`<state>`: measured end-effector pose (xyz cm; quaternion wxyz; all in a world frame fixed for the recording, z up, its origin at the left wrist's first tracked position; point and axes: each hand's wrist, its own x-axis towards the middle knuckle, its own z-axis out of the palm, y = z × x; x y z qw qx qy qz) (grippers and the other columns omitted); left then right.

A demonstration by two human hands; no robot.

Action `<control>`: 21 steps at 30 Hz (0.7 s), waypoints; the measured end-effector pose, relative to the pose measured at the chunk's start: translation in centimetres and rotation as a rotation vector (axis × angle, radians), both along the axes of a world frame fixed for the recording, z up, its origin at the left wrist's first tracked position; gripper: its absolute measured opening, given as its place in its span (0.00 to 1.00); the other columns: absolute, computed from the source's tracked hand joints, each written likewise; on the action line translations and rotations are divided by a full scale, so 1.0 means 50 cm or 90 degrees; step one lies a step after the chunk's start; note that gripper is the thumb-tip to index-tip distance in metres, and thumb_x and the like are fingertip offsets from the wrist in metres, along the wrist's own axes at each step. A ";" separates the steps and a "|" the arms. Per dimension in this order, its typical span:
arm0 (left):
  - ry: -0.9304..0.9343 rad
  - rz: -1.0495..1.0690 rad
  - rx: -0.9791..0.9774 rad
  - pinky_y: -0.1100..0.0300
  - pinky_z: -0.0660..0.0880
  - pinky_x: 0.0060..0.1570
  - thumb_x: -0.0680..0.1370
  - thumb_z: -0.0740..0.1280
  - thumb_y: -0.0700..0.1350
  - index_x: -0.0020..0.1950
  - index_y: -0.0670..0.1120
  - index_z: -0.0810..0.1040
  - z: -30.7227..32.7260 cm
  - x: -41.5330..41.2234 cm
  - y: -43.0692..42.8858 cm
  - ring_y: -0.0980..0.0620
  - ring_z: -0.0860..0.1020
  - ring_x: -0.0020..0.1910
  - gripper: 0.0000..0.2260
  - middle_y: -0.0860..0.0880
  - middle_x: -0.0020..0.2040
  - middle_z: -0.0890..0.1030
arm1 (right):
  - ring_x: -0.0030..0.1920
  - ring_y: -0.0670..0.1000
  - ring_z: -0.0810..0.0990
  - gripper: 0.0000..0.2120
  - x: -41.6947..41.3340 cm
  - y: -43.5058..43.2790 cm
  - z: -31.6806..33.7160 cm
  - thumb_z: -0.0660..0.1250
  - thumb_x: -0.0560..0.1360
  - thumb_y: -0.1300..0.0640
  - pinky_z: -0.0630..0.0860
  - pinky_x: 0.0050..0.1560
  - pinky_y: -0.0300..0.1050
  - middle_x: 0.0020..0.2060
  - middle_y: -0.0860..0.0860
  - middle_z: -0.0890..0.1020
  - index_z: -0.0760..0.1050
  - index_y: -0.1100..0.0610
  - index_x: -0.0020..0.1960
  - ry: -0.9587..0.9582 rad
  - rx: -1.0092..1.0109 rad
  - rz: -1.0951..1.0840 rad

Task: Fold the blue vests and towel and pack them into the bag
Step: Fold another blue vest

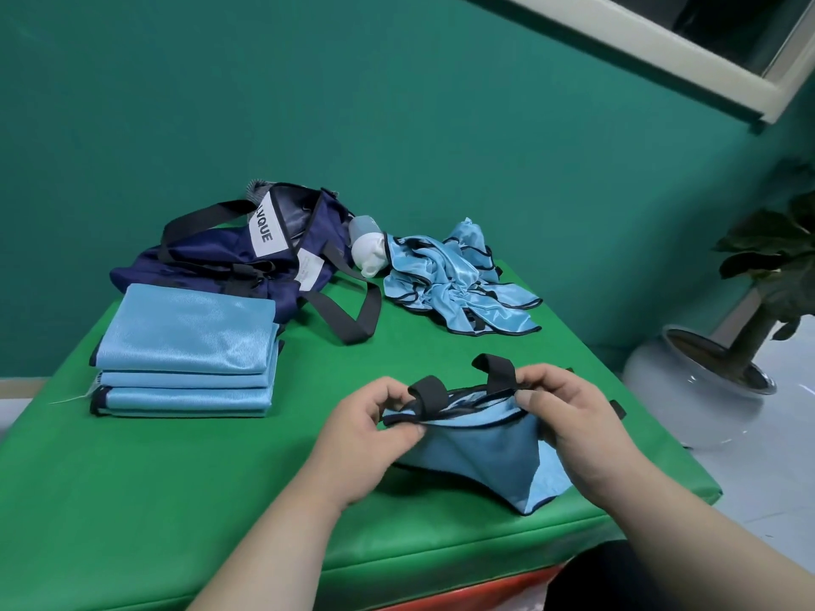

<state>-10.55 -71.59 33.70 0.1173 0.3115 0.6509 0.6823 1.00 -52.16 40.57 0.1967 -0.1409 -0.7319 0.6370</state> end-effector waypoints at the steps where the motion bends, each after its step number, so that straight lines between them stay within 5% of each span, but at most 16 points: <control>1: -0.021 0.011 0.015 0.64 0.71 0.44 0.66 0.71 0.45 0.41 0.53 0.80 0.003 0.002 0.003 0.57 0.76 0.39 0.06 0.56 0.38 0.82 | 0.39 0.50 0.79 0.12 0.005 -0.005 -0.002 0.68 0.74 0.67 0.73 0.38 0.43 0.41 0.53 0.83 0.84 0.51 0.44 -0.002 -0.005 0.011; 3: -0.056 0.041 0.045 0.66 0.70 0.42 0.65 0.70 0.46 0.41 0.50 0.80 0.004 -0.003 0.006 0.58 0.75 0.39 0.06 0.56 0.38 0.81 | 0.45 0.48 0.82 0.14 0.018 -0.016 -0.004 0.70 0.69 0.62 0.77 0.45 0.41 0.48 0.51 0.85 0.82 0.53 0.54 -0.004 0.005 0.053; 5: -0.065 0.068 0.053 0.65 0.70 0.42 0.65 0.70 0.47 0.43 0.45 0.80 0.000 -0.011 0.004 0.56 0.74 0.39 0.09 0.54 0.39 0.80 | 0.52 0.45 0.83 0.22 0.025 -0.029 -0.014 0.74 0.69 0.68 0.78 0.50 0.37 0.53 0.47 0.85 0.77 0.54 0.61 -0.015 0.058 0.078; 8: -0.070 0.082 0.054 0.64 0.70 0.44 0.66 0.70 0.44 0.45 0.42 0.80 0.002 -0.017 -0.003 0.56 0.75 0.40 0.11 0.52 0.40 0.81 | 0.54 0.47 0.83 0.26 0.014 -0.044 -0.026 0.72 0.68 0.77 0.79 0.52 0.37 0.51 0.45 0.86 0.78 0.55 0.59 -0.001 0.074 0.019; 13: -0.030 0.038 0.054 0.55 0.71 0.50 0.63 0.72 0.51 0.50 0.39 0.80 0.008 -0.012 -0.025 0.53 0.76 0.45 0.21 0.41 0.48 0.82 | 0.52 0.49 0.83 0.20 0.007 -0.031 -0.011 0.71 0.70 0.76 0.80 0.57 0.43 0.48 0.48 0.86 0.82 0.53 0.51 0.048 0.070 -0.038; 21: 0.001 0.053 0.069 0.58 0.75 0.52 0.63 0.73 0.51 0.50 0.41 0.82 0.097 0.065 -0.050 0.50 0.80 0.46 0.20 0.42 0.48 0.85 | 0.38 0.46 0.75 0.22 0.051 -0.018 0.088 0.67 0.71 0.80 0.72 0.37 0.35 0.40 0.45 0.82 0.80 0.53 0.46 0.137 0.059 0.039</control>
